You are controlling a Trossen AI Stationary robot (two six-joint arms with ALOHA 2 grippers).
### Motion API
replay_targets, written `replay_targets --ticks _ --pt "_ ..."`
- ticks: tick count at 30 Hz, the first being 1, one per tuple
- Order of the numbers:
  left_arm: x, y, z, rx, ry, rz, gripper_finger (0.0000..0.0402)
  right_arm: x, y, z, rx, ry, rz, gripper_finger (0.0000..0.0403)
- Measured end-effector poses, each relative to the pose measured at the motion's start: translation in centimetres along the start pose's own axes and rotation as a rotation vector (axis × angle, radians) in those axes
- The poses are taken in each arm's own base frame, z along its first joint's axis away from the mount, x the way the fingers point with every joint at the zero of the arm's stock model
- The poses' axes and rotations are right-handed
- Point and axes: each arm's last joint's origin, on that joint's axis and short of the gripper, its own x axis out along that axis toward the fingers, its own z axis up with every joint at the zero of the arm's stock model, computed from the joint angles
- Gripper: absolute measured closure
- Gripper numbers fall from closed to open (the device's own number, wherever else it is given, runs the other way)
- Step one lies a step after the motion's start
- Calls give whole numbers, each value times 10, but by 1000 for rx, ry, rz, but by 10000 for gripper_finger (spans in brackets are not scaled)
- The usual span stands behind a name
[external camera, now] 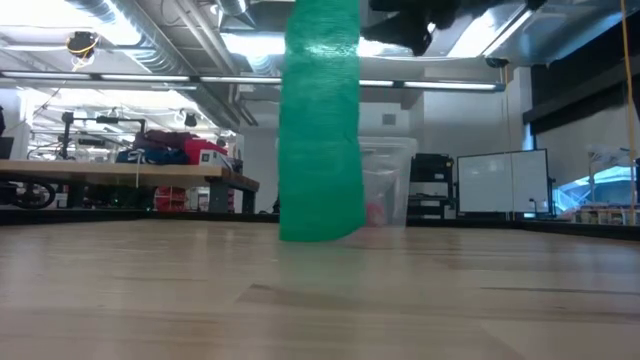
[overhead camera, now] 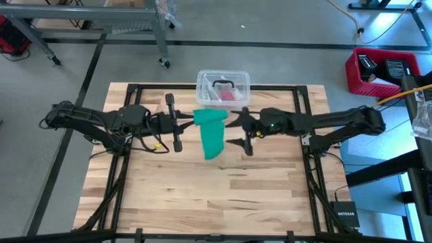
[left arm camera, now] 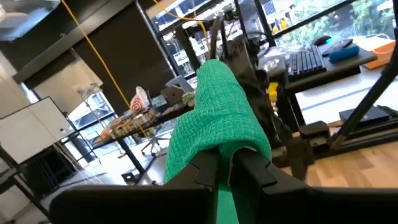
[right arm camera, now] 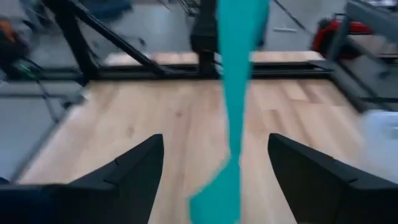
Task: Roll bandage
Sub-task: Roll the green bandage
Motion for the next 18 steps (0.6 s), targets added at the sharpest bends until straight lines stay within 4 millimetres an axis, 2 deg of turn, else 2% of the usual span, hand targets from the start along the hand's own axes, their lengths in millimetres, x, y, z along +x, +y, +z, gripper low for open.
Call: replay_targets --ticks 6,11,14,16,18 --pt "0 0 -1 4 6 -2 384 26 -3 -22 7 29 -26 111" --pt "0 0 -1 -1 7 -2 384 52 -6 -36 -59 20 -58 123" --pt "0 -1 0 -19 7 -7 384 63 -7 -41 -117 -4 -71 168" --pt "0 -1 0 -50 4 -7 384 67 -8 -43 -157 -9 -104 225" --pt "0 -1 0 -95 2 -7 384 67 -9 -45 -204 8 -124 305"
